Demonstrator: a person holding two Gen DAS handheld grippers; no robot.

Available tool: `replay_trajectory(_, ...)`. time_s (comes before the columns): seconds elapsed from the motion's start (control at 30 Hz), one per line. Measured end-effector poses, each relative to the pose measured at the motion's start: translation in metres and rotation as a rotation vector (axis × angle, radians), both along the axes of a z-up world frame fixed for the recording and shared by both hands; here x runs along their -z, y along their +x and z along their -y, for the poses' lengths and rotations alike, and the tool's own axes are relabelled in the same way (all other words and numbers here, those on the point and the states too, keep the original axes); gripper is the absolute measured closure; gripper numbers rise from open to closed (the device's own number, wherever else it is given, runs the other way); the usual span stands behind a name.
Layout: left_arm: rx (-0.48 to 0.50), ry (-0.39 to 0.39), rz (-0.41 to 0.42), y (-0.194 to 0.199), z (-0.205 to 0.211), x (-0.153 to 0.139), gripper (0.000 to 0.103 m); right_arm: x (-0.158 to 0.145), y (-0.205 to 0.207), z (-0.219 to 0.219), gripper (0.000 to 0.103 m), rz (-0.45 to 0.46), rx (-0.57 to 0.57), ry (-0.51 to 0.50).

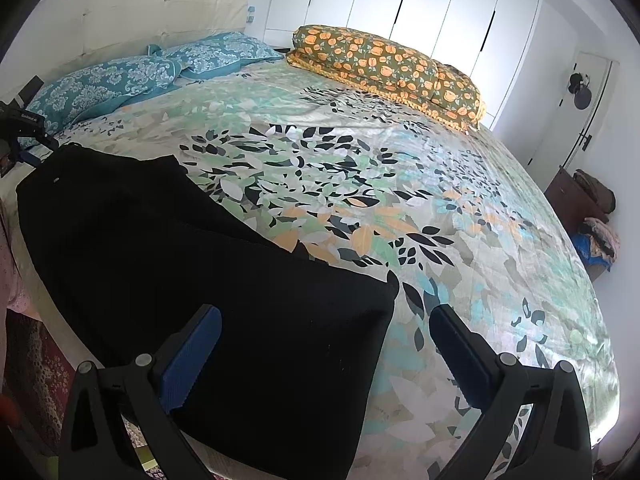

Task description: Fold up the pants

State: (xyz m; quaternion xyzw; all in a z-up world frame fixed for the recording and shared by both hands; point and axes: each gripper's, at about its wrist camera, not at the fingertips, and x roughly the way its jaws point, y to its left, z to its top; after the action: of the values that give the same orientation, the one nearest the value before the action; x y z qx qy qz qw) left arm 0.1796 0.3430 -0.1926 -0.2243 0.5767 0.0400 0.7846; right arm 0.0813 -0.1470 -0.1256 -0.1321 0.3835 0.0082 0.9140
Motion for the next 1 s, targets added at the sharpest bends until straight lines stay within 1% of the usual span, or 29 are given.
replay_trajectory(0.13,0.000,0.033,-0.019,0.009,0.002,0.007,0.011,0.001,0.001,0.001,0.000,-0.006,0.008,0.010)
replay_trajectory(0.23,-0.027,0.071,-0.033,0.016,-0.002,0.016,0.011,0.001,0.001,0.000,0.000,-0.009,0.004,0.004)
replay_trajectory(0.3,-0.036,0.054,-0.070,0.019,-0.004,0.030,0.011,0.002,0.001,0.000,0.000,-0.012,0.002,0.001)
replay_trajectory(0.37,-0.038,0.005,-0.082,0.020,-0.004,0.039,0.011,0.003,0.001,-0.001,0.000,-0.017,0.002,0.003)
replay_trajectory(0.4,-0.037,-0.003,-0.080,0.019,-0.003,0.039,0.012,0.003,0.001,-0.001,0.000,-0.020,0.003,0.004)
replay_trajectory(0.43,-0.033,0.000,-0.067,0.018,-0.001,0.037,0.019,0.004,0.001,-0.001,0.000,-0.023,0.005,0.006)
replay_trajectory(0.47,-0.024,-0.007,-0.059,0.018,0.001,0.035,0.031,0.004,0.002,-0.001,0.000,-0.025,0.007,0.007)
replay_trajectory(0.5,-0.015,-0.011,-0.053,0.017,0.004,0.033,0.036,0.004,0.002,-0.001,0.000,-0.028,0.009,0.009)
replay_trajectory(0.53,-0.009,0.001,-0.048,0.015,0.005,0.030,0.050,0.005,0.003,0.000,0.000,-0.031,0.012,0.010)
replay_trajectory(0.57,0.001,0.019,-0.039,0.013,0.007,0.026,0.065,0.005,0.004,0.000,0.000,-0.032,0.015,0.012)
replay_trajectory(0.6,0.004,0.034,-0.027,0.010,0.008,0.022,0.072,0.005,0.004,0.000,0.000,-0.032,0.018,0.013)
replay_trajectory(0.63,0.005,0.033,-0.003,0.006,0.008,0.013,0.083,0.004,0.004,0.001,0.000,-0.031,0.022,0.014)
replay_trajectory(0.67,0.007,0.016,0.017,0.002,0.008,0.005,0.087,0.004,0.004,0.002,0.000,-0.029,0.026,0.017)
replay_trajectory(0.73,0.000,-0.024,0.068,-0.006,0.010,-0.016,0.088,0.003,0.003,0.005,0.000,-0.026,0.034,0.027)
replay_trajectory(0.8,0.003,-0.097,0.136,-0.016,0.022,-0.047,0.089,0.002,0.003,0.008,0.000,-0.029,0.046,0.043)
replay_trajectory(0.83,0.008,-0.121,0.155,-0.019,0.027,-0.057,0.089,0.002,0.004,0.010,0.000,-0.033,0.055,0.055)
replay_trajectory(0.9,0.039,-0.173,0.203,-0.024,0.053,-0.085,0.090,0.002,0.006,0.015,0.000,-0.041,0.075,0.079)
replay_trajectory(1.0,0.108,-0.198,0.251,-0.026,0.099,-0.111,0.090,0.001,0.007,0.021,0.000,-0.039,0.102,0.104)
